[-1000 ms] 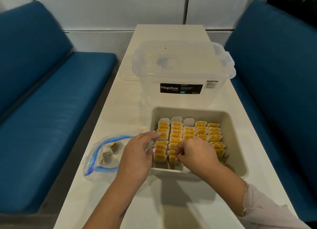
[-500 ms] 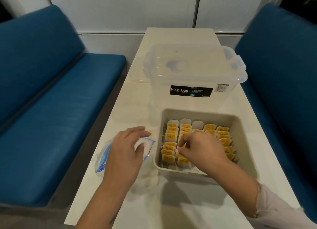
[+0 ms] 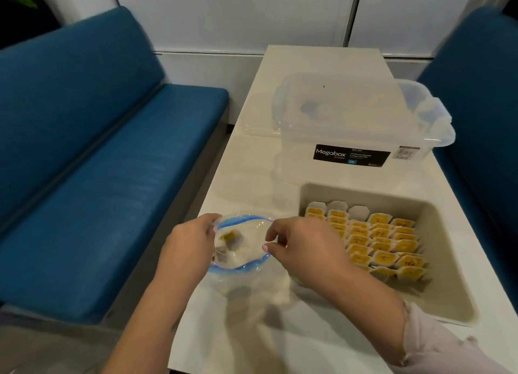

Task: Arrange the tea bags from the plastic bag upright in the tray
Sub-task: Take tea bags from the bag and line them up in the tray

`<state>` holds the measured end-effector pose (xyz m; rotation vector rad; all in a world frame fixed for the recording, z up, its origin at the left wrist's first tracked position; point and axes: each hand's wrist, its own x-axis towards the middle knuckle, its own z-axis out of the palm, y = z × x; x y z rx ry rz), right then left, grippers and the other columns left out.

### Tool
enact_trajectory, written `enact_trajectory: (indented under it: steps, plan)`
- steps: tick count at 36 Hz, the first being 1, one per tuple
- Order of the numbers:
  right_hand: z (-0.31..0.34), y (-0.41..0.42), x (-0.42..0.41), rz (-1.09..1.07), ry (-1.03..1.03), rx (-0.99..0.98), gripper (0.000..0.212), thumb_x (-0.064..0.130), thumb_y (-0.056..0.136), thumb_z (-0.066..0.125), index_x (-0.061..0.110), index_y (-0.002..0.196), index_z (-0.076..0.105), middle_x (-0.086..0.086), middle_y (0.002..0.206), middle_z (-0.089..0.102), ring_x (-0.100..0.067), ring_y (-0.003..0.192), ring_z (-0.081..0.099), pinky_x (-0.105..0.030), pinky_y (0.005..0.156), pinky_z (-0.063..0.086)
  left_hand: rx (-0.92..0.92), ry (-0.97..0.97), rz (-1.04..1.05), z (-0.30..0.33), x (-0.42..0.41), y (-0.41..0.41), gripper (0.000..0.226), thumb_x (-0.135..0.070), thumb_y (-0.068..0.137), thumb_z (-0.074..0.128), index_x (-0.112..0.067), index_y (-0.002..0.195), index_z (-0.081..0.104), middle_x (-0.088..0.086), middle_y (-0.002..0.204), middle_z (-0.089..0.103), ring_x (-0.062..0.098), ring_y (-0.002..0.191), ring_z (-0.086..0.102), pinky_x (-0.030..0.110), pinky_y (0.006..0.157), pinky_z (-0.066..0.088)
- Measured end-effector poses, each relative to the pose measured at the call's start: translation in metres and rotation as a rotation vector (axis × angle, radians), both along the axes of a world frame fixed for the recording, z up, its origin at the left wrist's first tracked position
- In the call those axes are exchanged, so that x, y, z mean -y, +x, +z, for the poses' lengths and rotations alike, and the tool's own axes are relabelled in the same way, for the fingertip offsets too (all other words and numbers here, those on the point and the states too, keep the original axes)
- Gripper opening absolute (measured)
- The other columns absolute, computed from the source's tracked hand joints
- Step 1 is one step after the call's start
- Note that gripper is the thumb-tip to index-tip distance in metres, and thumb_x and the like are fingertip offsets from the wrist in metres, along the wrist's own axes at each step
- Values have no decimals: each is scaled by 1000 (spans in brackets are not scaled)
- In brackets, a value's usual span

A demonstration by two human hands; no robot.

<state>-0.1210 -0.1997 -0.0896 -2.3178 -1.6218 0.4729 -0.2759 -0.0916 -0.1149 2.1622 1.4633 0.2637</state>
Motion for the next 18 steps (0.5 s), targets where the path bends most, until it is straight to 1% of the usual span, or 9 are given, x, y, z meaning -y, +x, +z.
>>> enact_trajectory:
  steps: [1,3,6,8,12,15,18]
  plan:
    - [0,-3,-3,12,0,14,23,46,90,55,33,106,65,10,100,69,-12,93,61,-25,71,45,3,8,-6,2,-1,-1,28,-29,99,42,-31,119,62,-5,96,67,12,78,61,20,60,47]
    - [-1,-10,-10,45,-2,41,22,43,93,52,33,109,64,8,104,68,-15,96,61,-27,76,45,6,21,-12,5,-3,-2,28,-28,99,41,-30,118,62,-5,94,67,11,77,60,22,61,48]
    - [-3,-19,-22,123,1,120,23,31,97,47,32,115,61,6,107,66,-19,97,59,-26,74,40,-10,34,-24,12,-5,-2,30,-28,99,40,-29,122,59,-4,96,66,12,79,59,24,66,49]
    - [-5,-24,-30,192,-2,196,25,26,96,50,29,120,58,3,109,64,-21,98,59,-27,77,38,-9,26,-37,16,-5,-3,30,-30,99,40,-28,124,58,-5,97,65,11,79,59,24,66,51]
    - [-9,-35,-46,277,-95,271,32,26,92,58,22,124,54,-4,112,62,-23,99,58,-33,84,43,-8,12,-51,25,-1,-4,30,-30,99,40,-29,124,56,-5,94,63,12,79,61,26,67,54]
    - [-16,-41,-55,273,-171,293,35,20,90,60,16,124,52,-6,110,63,-24,97,60,-34,82,46,-19,21,-60,30,2,-4,31,-26,99,40,-32,125,56,-4,96,64,13,82,61,28,70,55]
    - [-23,-43,-63,244,-241,282,36,16,89,61,16,124,52,-6,108,64,-24,94,61,-34,81,49,-10,21,-66,34,4,-5,31,-24,99,39,-33,124,57,-2,96,66,15,82,62,31,72,57]
